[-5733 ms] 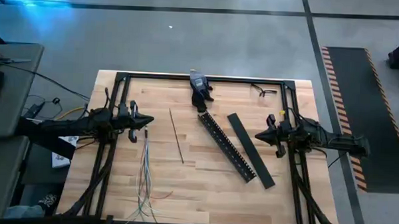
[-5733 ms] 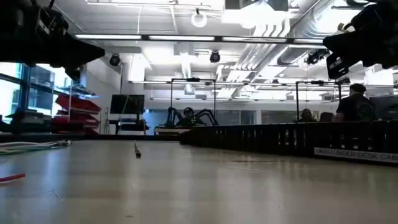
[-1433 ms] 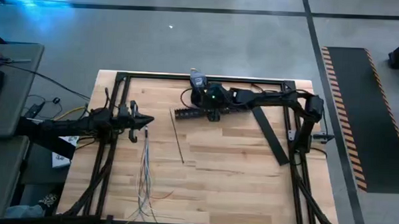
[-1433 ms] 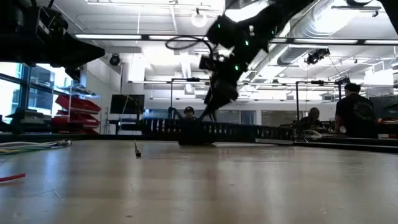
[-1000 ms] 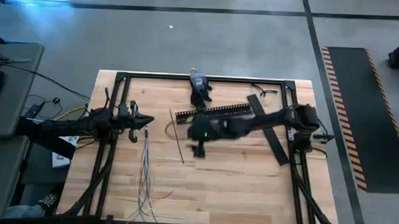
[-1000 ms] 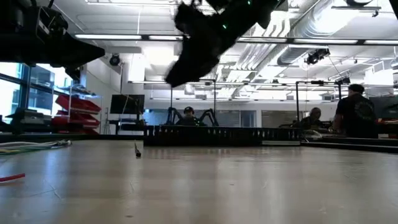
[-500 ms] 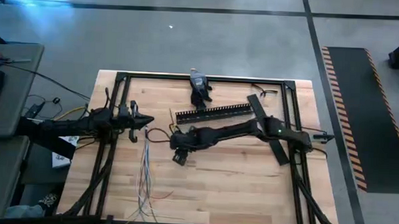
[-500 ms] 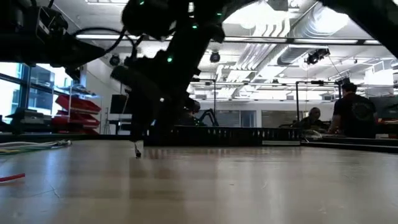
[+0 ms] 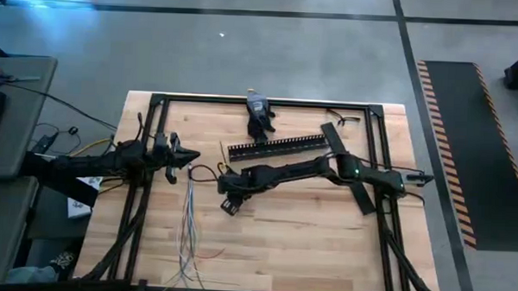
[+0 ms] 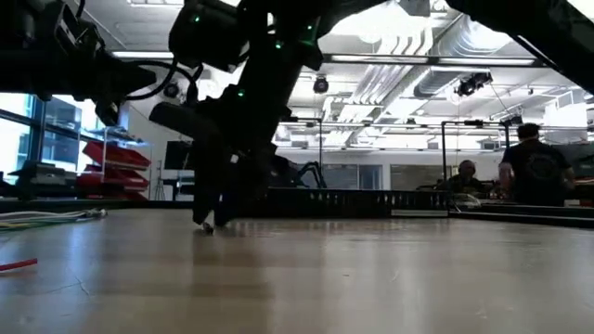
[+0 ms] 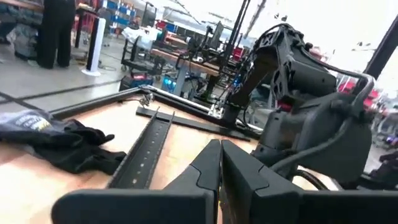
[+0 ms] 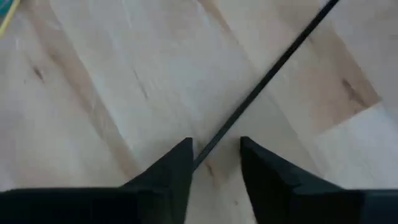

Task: Ziptie cables
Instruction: Move the black zip tie to the bottom center of the table

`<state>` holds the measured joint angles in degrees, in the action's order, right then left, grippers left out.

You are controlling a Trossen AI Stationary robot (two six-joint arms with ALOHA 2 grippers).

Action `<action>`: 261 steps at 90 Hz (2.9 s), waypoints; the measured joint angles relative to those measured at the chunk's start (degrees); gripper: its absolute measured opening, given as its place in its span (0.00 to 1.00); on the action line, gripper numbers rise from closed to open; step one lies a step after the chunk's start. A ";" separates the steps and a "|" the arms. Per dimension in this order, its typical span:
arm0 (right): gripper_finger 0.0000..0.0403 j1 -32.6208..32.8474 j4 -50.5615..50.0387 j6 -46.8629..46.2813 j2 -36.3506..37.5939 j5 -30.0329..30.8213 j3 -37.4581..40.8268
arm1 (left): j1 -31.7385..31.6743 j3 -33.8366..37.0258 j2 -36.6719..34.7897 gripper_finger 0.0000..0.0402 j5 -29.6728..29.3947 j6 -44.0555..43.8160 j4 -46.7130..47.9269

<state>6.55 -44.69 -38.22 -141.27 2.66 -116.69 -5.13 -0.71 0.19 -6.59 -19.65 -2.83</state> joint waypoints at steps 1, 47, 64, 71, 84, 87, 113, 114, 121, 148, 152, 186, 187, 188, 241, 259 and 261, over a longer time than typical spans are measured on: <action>0.17 0.03 -0.29 -0.16 0.00 0.02 -0.02 | 0.00 0.00 0.00 0.00 0.00 -0.23 0.00; 0.00 9.37 -17.02 -8.72 4.26 -4.67 0.27 | 0.02 0.00 0.00 0.00 0.01 -8.29 -0.01; 0.00 16.77 -23.46 -16.78 4.12 -6.74 0.29 | 0.02 0.00 0.01 0.00 -0.03 -9.26 -0.04; 0.00 19.20 -25.13 -21.55 4.15 -7.21 0.29 | 0.01 0.00 0.01 0.00 -0.04 -9.27 -0.04; 0.00 22.63 -26.88 -31.26 4.35 -7.30 0.29 | 0.00 -0.02 0.00 0.00 -0.04 -9.27 -0.04; 0.00 23.32 -26.90 -33.22 4.42 -7.37 0.29 | 0.00 0.00 0.00 0.00 -0.02 -9.27 -0.04; 0.00 25.77 -31.23 -37.40 8.15 -0.48 0.27 | 0.02 0.00 0.02 0.00 -0.11 -9.25 -0.04; 0.00 25.76 -31.56 -36.98 8.44 -0.13 0.27 | 0.02 0.00 0.01 0.00 -0.15 -9.25 -0.04; 0.00 25.66 -32.28 -33.36 10.91 2.68 0.26 | 0.02 0.00 0.01 0.00 -0.15 -9.23 -0.09; 0.00 29.58 -29.88 -30.58 12.26 4.95 2.99 | 0.02 -0.01 0.02 0.00 -0.18 -9.25 -0.07; 0.00 29.99 -29.83 -31.98 12.23 5.19 5.25 | 0.02 0.00 0.02 0.00 -0.20 -9.23 -0.04; 0.00 29.93 -8.45 -35.59 12.66 5.58 20.34 | 0.02 0.00 0.02 0.00 -0.17 -9.25 0.03; 0.00 29.94 -8.28 -35.71 12.67 5.67 20.47 | 0.00 0.00 0.02 0.00 -0.17 -9.25 0.04; 0.00 29.94 -8.09 -35.92 12.69 5.74 20.62 | 0.00 0.00 0.03 0.00 -0.15 -9.25 0.06; 0.00 29.17 -3.76 -27.93 12.15 10.36 17.60 | 0.00 0.00 0.55 0.00 -0.11 -9.25 -0.04; 0.02 29.15 -7.31 -26.80 14.30 14.86 17.60 | 0.02 0.00 0.60 0.00 -0.03 -9.25 0.00; 0.03 29.15 -8.23 -25.99 14.84 15.00 17.60 | 0.02 0.00 0.59 0.00 -0.02 -9.25 0.00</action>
<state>35.70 -52.92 -64.21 -126.43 17.66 -99.09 -5.10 -0.71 0.78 -6.61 -28.91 -2.83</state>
